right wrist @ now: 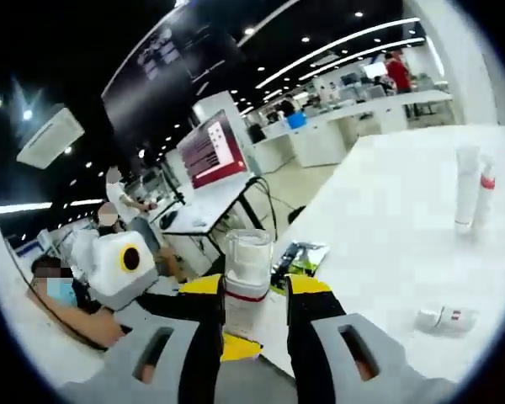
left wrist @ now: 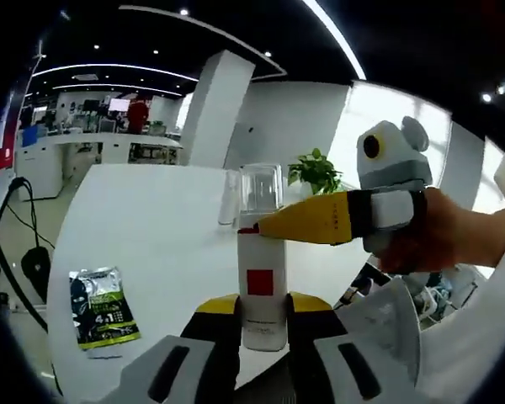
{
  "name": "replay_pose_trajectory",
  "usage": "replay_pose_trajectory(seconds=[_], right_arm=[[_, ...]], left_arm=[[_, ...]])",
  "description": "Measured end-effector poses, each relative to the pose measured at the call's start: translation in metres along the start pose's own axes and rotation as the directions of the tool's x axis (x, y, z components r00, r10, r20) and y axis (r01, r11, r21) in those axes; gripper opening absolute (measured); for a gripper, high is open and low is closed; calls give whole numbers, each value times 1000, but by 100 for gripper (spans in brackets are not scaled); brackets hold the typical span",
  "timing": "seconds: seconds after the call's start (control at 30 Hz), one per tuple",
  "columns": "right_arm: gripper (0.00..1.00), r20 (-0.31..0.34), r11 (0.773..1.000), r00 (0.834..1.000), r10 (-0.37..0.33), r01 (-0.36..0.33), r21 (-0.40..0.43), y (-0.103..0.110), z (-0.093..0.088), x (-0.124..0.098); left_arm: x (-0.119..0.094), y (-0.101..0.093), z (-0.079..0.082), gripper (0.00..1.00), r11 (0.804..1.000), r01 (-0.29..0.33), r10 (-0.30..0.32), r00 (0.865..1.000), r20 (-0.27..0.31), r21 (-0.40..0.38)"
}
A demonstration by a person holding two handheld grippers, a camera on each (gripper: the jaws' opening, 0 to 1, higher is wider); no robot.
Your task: Arrange the skincare products in the storage area until every visible bottle or jar stands upright without overlapping.
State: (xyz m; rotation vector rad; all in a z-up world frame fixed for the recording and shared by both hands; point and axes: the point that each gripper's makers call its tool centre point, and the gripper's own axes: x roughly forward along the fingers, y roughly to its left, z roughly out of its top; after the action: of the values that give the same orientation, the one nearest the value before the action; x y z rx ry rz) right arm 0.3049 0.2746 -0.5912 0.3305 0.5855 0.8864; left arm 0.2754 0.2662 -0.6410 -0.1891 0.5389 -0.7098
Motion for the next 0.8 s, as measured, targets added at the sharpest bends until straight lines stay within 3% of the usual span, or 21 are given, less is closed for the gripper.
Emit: replay_pose_trajectory(seconds=[0.07, 0.17, 0.2, 0.27, 0.33, 0.4, 0.43, 0.5, 0.53, 0.57, 0.6, 0.63, 0.67, 0.7, 0.73, 0.8], right_arm=[[20, -22, 997, 999, -32, 31, -74, 2, -5, 3], [18, -27, 995, 999, -26, 23, -96, 6, -9, -3], [18, -9, 994, 1000, -4, 3, -113, 8, -5, -8], [17, -74, 991, 996, 55, -64, -115, 10, -10, -17], [16, -70, 988, 992, 101, -108, -111, 12, -8, -24], [16, -66, 965, 971, 231, -237, -114, 24, -2, -34], [16, -73, 958, 965, 251, -258, -128, 25, -1, -36], [16, -115, 927, 928, 354, -364, -87, 35, -3, -44], [16, -109, 931, 934, 339, -350, -102, 31, 2, -46], [16, -138, 910, 910, 392, -406, -90, 36, 1, -52], [16, -147, 899, 897, 418, -431, -76, 40, 0, -55], [16, -136, 874, 872, 471, -482, -63, 48, 4, -60], [16, -135, 864, 864, 486, -498, -73, 49, 5, -61], [16, -135, 850, 850, 510, -522, -75, 53, 6, -63], [16, -140, 839, 837, 529, -541, -64, 59, 6, -66], [16, -144, 816, 812, 565, -576, -48, 61, 7, -67]], left_arm=[[0, -2, -4, 19, 1000, -17, 17, 1000, -5, 21], [-2, -6, -9, 20, 1000, -21, 21, 1000, -2, 19], [-2, -11, -3, 20, 1000, 20, -20, 998, 57, 2], [-6, -25, -7, 20, 990, 133, -129, 990, 63, -56], [-9, -33, -7, 21, 977, 197, -193, 980, 58, -78], [-13, -38, 1, 23, 963, 265, -260, 962, 87, -50], [-15, -42, 2, 23, 953, 294, -286, 953, 94, -73], [-20, -52, 3, 26, 923, 380, -374, 923, 95, -62], [-21, -57, 6, 26, 909, 411, -403, 909, 108, -66], [-22, -61, 6, 26, 900, 434, -428, 898, 104, -43], [-24, -64, 8, 27, 886, 462, -454, 884, 112, -50], [-27, -71, 10, 29, 860, 503, -491, 862, 126, -87], [-28, -73, 13, 31, 847, 522, -508, 850, 137, -98], [-30, -77, 13, 31, 823, 557, -541, 828, 146, -112], [-31, -80, 15, 31, 808, 577, -559, 815, 154, -117], [-39, -91, 17, 26, 752, 646, -626, 762, 165, -130]])
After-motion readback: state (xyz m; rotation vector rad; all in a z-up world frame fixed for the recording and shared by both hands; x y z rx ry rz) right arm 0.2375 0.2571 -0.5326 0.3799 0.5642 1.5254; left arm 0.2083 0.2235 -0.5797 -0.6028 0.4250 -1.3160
